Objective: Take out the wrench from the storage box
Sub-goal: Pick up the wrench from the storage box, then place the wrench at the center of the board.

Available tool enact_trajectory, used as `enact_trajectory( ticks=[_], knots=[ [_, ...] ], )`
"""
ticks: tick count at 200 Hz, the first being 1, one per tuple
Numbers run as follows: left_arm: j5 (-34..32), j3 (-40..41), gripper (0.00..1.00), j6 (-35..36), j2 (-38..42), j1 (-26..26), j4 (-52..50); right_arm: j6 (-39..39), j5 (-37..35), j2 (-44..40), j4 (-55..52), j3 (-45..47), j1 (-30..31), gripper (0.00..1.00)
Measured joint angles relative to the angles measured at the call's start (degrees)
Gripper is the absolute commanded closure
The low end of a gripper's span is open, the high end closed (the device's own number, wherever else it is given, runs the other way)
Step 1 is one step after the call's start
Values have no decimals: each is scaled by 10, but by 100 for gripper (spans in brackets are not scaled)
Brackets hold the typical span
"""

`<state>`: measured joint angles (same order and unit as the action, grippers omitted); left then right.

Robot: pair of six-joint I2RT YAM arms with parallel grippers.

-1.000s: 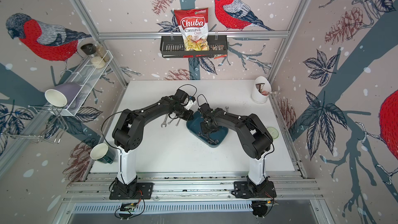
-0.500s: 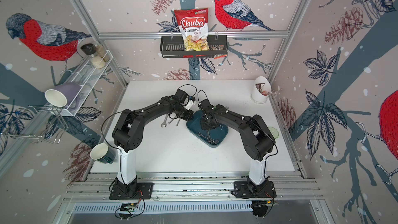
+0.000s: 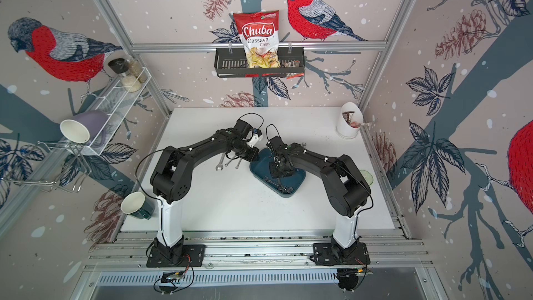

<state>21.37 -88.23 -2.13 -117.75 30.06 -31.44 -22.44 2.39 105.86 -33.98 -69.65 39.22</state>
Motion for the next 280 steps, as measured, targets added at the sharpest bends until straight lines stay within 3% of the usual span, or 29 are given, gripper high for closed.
enact_trajectory(
  ticks=[32,105,203,280],
  knots=[
    [0,0,89,0,0,0,0,-5,-2,17,4,2,5,55],
    [-1,0,89,0,0,0,0,-17,-37,28,2,-5,11,82],
    [-2,1,90,0,1,0,1,-16,-49,6,-26,-40,4,84],
    [-3,1,90,0,1,0,1,7,-53,-48,-78,-109,-49,84]
  ],
)
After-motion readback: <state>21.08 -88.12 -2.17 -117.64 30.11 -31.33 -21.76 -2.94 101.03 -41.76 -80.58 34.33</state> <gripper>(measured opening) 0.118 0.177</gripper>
